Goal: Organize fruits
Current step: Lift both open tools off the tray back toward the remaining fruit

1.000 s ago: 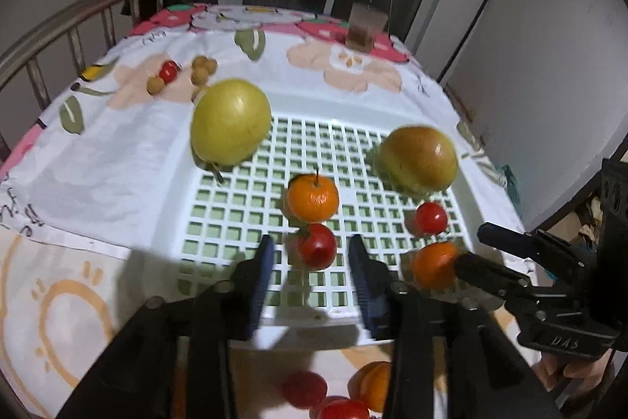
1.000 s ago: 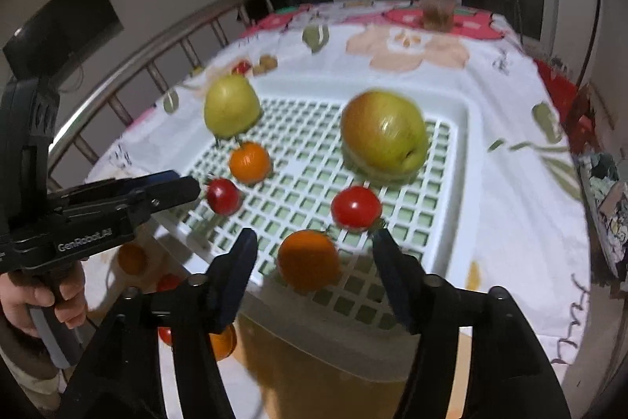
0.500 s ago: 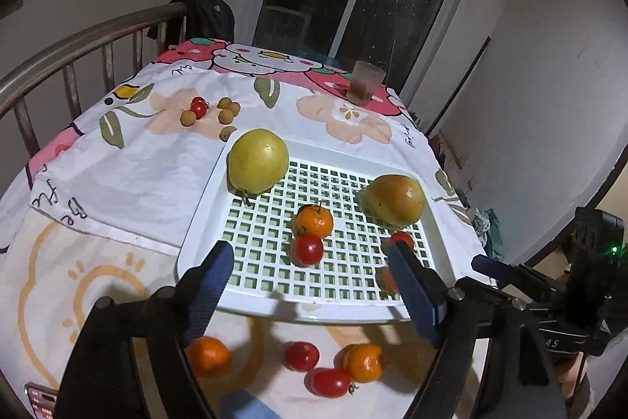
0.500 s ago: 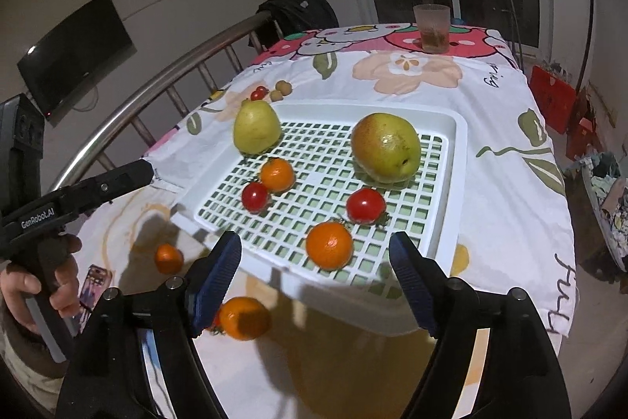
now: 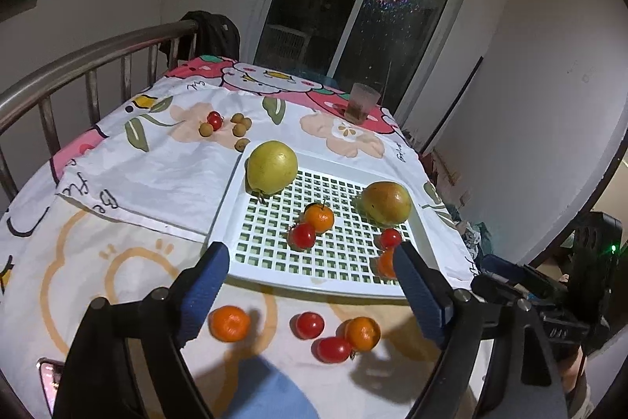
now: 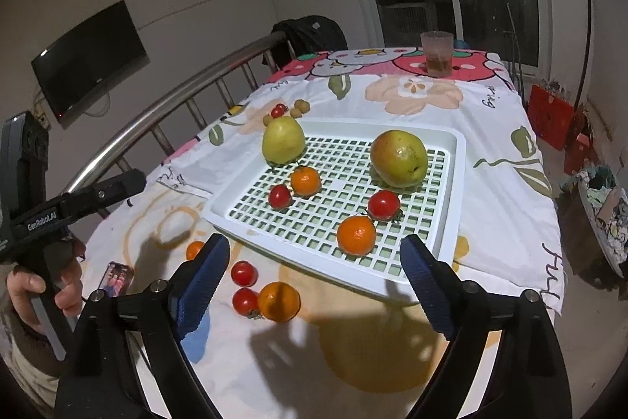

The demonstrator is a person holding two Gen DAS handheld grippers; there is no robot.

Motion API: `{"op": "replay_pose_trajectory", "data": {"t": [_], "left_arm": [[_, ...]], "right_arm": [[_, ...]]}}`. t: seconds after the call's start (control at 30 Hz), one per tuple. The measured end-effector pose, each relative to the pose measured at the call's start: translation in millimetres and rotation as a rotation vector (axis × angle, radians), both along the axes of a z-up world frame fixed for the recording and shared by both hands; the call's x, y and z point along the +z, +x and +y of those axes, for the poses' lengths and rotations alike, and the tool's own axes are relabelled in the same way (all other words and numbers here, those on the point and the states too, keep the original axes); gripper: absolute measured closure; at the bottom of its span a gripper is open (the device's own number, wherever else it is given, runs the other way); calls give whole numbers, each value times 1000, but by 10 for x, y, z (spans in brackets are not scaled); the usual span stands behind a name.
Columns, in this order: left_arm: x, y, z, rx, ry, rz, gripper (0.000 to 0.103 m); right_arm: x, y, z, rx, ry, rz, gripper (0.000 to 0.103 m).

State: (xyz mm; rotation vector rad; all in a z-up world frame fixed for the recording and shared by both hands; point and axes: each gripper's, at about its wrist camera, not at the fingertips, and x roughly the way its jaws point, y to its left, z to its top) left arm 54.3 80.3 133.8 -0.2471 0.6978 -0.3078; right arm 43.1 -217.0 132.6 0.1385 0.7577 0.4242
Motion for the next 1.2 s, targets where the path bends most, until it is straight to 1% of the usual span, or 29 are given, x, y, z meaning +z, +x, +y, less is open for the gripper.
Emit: {"op": "replay_pose_trajectory", "data": {"t": [0.1,0.23,0.33,0.4,0.5,0.7,0.93,1.03,1.2], "left_arm": [[34,-115,70,8,12,-24,15],[62,-259,159,23,20,-54,14],[50,-302,186,21,19,-60,13],[28,-311,181,20,25,-62,12],[-46,-286,181,14,34,-46,12],[-216,-270,188,7,54,4,12],[-253,-292,184,-15,132,10,12],[-302,-269,176,-40,157,33,12],[-413,-221,148,-79,223,74,12]], "right_arm": [[49,-17,-17,-6,-4,-12,13],[104,75,-63,-41,-24,-22,13],[128,140,-125,-56,32,9,13],[141,130,-145,-60,56,10,13],[125,98,-120,-59,50,9,11],[-24,29,-25,-36,13,54,12],[-50,-72,60,-15,14,52,11],[-89,-102,137,10,4,57,12],[-179,-143,257,46,-11,73,12]]}}
